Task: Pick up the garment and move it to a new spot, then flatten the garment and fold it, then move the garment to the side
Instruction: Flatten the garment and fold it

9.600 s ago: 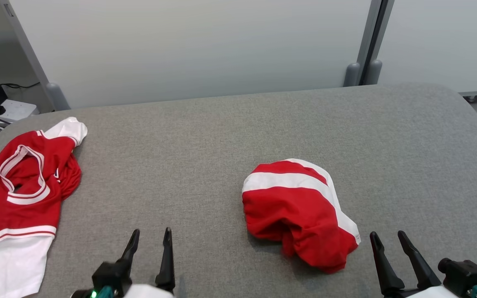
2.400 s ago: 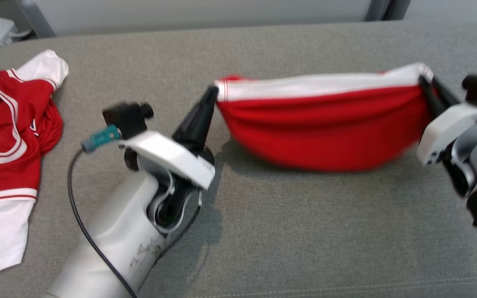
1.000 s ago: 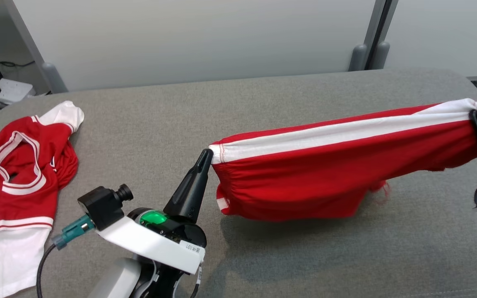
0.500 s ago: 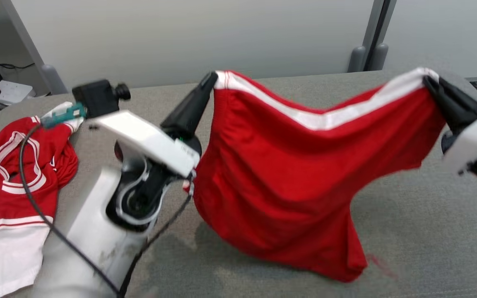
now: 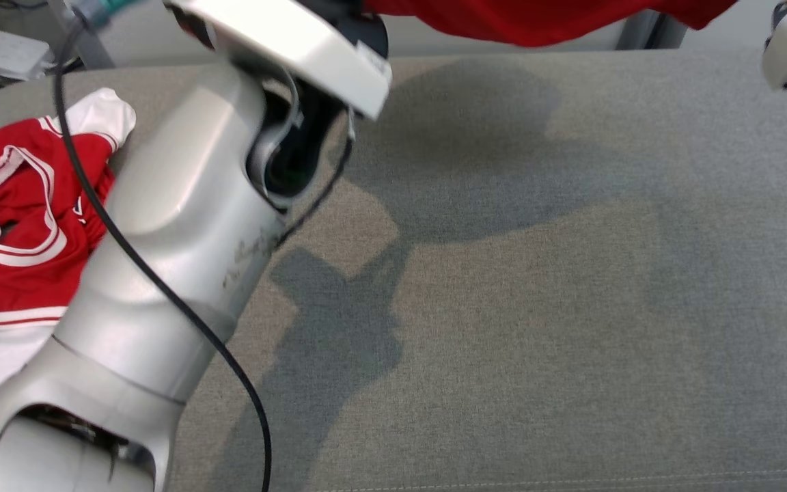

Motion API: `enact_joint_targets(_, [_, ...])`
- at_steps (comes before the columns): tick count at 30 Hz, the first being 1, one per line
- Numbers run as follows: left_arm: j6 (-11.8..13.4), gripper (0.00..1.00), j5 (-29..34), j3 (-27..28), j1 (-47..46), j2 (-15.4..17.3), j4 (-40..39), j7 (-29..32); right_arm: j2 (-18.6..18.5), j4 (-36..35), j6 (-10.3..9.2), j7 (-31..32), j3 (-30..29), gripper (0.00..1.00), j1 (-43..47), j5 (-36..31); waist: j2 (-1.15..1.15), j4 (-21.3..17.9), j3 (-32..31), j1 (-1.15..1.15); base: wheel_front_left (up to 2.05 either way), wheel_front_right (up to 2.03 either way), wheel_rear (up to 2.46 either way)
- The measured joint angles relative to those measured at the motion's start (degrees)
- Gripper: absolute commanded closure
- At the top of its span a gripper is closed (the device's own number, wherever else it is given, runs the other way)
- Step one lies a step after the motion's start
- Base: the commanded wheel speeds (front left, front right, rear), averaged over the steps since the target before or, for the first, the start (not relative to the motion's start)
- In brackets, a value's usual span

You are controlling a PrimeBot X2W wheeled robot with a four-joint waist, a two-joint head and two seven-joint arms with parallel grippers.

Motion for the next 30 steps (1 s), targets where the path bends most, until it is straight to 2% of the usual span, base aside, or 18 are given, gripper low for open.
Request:
enact_joint_targets(6, [0.0,1.0,2.1,-4.7,14.1,1.8,-2.6,0.0,1.0,3.6,0.0,-1.0,3.9,1.0,8.1,5.4,0.0,-0.9,6.6,0.0,0.0,0.0,0.0])
enact_joint_targets(11, [0.0,1.0,3.9,-5.4,20.5,2.5,-2.6,0.1,1.6,3.0,0.0,-1.5,5.2,1.0,12.9,9.3,0.0,-2.1,10.9,0.0,0.0,0.0,0.0])
enact_joint_targets(18, [0.0,1.0,5.5,-5.8,28.4,3.7,-8.3,0.1,-3.9,-5.0,-0.01,-1.5,-1.2,1.0,22.9,12.5,0.0,-0.7,10.9,0.0,0.0,0.0,0.0])
enact_joint_targets(19, [0.0,1.0,5.5,-5.8,28.4,3.7,-8.3,0.1,-3.9,-5.0,-0.01,-1.5,-1.2,1.0,22.9,12.5,0.0,-0.7,10.9,0.0,0.0,0.0,0.0])
enact_joint_targets(25, [0.0,1.0,8.9,-5.4,35.8,6.0,-14.2,0.1,-5.5,-10.6,0.0,-1.5,-5.0,1.0,36.0,13.1,0.0,0.7,8.6,0.0,0.0,0.0,0.0])
enact_joint_targets(30, [0.0,1.0,6.9,-7.2,40.0,6.4,-17.6,0.1,-5.9,-14.2,0.0,-1.5,-8.2,1.0,44.0,13.1,0.0,1.4,6.8,0.0,0.0,0.0,0.0])
